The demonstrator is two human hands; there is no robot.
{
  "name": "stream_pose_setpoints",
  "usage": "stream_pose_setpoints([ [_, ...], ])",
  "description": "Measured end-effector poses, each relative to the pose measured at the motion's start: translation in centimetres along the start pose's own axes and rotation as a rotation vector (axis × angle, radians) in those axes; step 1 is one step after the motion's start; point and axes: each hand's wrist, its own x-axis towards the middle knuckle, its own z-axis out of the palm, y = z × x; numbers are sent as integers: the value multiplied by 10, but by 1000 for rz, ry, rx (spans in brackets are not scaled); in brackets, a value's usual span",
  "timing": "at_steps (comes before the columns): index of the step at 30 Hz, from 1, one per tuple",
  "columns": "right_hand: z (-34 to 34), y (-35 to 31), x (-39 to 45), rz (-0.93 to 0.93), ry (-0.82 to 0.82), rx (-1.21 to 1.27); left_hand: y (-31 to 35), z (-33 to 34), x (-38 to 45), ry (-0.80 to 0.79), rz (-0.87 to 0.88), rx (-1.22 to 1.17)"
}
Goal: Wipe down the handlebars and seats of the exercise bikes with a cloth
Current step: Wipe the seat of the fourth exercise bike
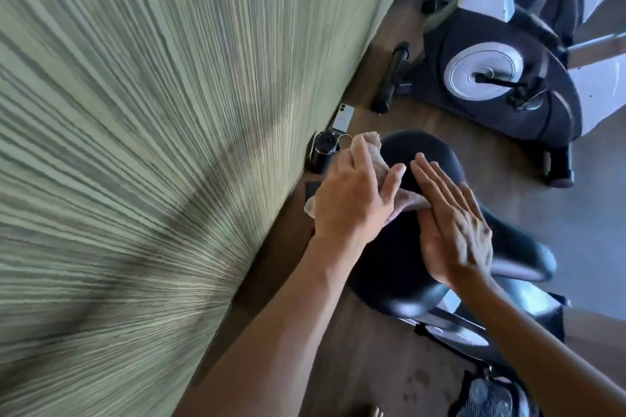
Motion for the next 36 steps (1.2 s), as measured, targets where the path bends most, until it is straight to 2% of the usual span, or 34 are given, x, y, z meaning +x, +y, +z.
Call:
stream_pose_setpoints([
  [7, -3, -4, 2, 15, 43, 59, 10, -7, 12, -71, -34, 94],
  [16, -6, -7, 3, 83, 68, 105, 29, 10, 83, -207, 183, 154],
  [19, -8, -8, 4, 80, 56, 110, 32, 13, 95, -260, 219, 122],
  [26, -7, -5, 4, 117, 142, 172, 50, 20, 121, -424, 288, 83],
  [31, -5, -5, 2, 179, 202, 244, 77, 42, 135, -513, 456, 276],
  [36, 0, -2, -5, 243, 395, 267, 99, 56, 129, -576, 655, 399],
])
